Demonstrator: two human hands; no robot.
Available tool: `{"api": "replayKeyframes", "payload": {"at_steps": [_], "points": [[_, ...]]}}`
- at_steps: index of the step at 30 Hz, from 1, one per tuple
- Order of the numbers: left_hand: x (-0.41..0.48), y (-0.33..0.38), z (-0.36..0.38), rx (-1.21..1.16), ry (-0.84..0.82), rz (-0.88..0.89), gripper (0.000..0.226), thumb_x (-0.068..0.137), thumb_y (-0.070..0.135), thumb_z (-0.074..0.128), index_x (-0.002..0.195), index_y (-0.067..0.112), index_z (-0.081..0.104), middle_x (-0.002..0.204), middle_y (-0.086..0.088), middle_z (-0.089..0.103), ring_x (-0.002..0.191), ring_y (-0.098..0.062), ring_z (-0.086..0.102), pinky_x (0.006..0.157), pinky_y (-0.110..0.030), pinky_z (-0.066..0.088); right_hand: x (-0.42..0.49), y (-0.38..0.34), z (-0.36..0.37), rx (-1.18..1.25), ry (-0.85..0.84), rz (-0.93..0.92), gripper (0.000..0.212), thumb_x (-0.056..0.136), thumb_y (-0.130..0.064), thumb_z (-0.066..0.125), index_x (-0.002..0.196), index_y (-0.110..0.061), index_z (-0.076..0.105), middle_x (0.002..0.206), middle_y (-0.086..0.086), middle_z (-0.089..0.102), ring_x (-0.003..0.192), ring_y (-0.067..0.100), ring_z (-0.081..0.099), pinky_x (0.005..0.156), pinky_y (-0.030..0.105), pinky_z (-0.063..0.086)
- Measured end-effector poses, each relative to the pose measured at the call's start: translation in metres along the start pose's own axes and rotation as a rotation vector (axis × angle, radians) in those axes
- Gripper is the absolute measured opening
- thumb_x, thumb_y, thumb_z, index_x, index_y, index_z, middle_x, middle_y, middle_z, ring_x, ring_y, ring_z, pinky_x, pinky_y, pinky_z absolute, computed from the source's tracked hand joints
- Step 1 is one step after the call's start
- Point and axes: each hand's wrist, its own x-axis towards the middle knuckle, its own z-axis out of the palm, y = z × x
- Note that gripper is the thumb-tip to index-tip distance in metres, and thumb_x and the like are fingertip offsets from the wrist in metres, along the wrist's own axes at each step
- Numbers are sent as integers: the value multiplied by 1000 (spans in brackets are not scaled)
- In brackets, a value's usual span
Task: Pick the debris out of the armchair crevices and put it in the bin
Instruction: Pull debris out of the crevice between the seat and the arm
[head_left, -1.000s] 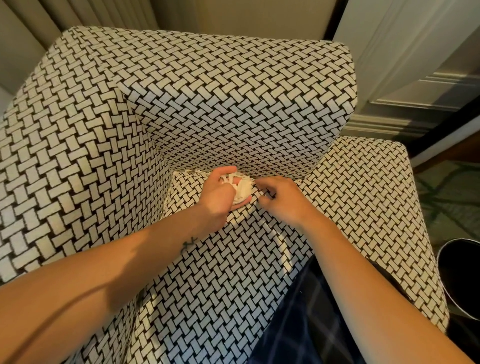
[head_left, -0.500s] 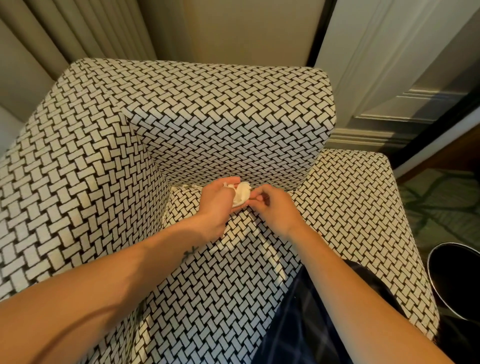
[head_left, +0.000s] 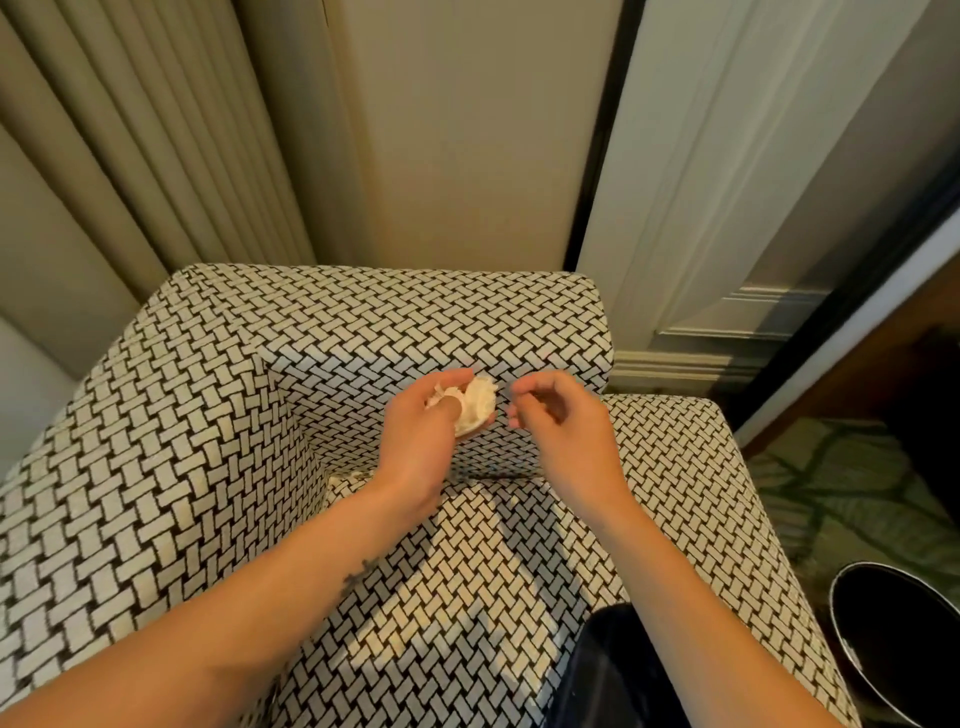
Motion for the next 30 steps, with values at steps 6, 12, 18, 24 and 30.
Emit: {"api": "replayKeyframes", "payload": {"at_steps": [6,12,18,24,30], "points": [[-1,17,-2,35,3,128,43,97,2,51,106,36,76,116,12,72,113,-17,68,103,-43,54,16,-28,-1,-239,9,-196,33,103,-13,56,131,-28,62,124,-15,59,115,-3,54,94,7,41],[-3,17,-2,34,-11,137,41,98,-1,50,112,30,72,115,15,70,112,-7,66,103,-39,54,37,-29,-1,-717,-49,-236,56,103,-30,53,155,-32,34,147,-23,37,135,4,16,106,20,8],[-2,14,-3,30,-16,165,39,98,0,51,115,27,73,114,18,70,109,-2,66,97,-27,54,49,-23,3,-1074,-106,-229,74,98,-50,41,162,-27,12,170,-7,10,154,22,1,123,45,-2],[-4,7,-2,51,-11,157,38,98,1,51,114,28,73,114,16,70,102,3,65,85,-17,50,55,-16,3,-1115,-147,-229,88,93,-58,39,162,-29,-7,171,-5,-5,156,23,-10,123,47,-9],[-11,2,-4,80,10,98,38,100,0,48,116,24,72,115,10,71,104,-10,67,90,-31,57,17,11,-4,-1012,-100,-382,85,97,-30,52,163,-18,1,171,1,-5,156,16,-16,127,48,-3]]}}
